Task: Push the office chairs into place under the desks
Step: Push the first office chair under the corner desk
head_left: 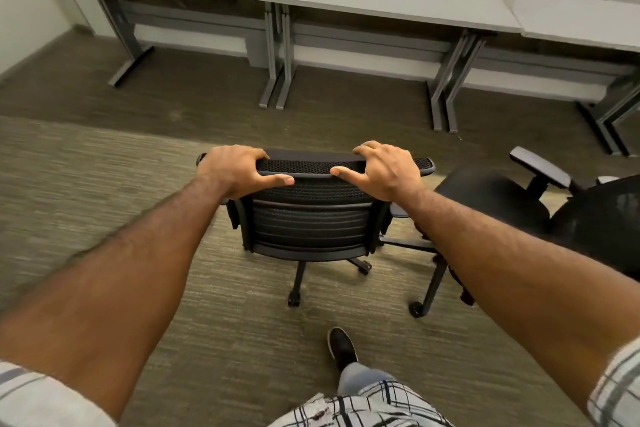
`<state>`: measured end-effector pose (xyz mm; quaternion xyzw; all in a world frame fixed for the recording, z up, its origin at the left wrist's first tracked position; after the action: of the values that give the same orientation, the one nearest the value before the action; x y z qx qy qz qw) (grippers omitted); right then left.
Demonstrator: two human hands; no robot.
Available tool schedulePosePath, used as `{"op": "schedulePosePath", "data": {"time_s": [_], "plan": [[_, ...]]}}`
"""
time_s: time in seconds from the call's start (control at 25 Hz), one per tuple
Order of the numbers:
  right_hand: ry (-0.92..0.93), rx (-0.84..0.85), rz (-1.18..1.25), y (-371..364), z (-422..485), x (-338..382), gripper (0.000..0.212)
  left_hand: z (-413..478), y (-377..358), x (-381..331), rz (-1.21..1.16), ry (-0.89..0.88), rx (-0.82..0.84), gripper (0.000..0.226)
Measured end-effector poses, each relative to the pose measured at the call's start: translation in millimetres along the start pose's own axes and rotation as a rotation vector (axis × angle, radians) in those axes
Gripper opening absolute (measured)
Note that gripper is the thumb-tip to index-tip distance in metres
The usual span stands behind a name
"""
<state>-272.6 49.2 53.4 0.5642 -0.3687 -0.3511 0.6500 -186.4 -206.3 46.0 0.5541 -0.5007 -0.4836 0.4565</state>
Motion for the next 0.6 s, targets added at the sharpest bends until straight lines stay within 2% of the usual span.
{"op": "schedulePosePath", "data": {"time_s": [0.24, 0.4, 0.6], "plan": [[0.014, 0.013, -0.023, -6.0, 77.9, -4.9, 0.092, 68.9, 12.0, 26.1, 0.025, 0.024, -0.064, 0.114], [0.069, 0.020, -0.040, -18.0, 141.3, 3.5, 0.093, 115.0, 15.8, 59.3, 0.014, 0.037, -0.154, 0.098], [0.150, 0.015, -0.044, -26.8, 224.7, 21.7, 0.098, 161.2, 24.5, 104.0, -0.016, 0.119, -0.225, 0.090]]}}
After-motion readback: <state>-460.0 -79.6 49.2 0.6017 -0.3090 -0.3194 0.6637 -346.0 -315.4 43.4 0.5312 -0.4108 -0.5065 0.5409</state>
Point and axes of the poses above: each hand's wrist, its own z-axis towards the middle knuckle, its own y-axis out of the back of the hand, x = y × z, the point moved 8 cm from there along z, towards the middle knuckle, and after that the axes turned 6 degrees about -y, right-handed, at the moved point
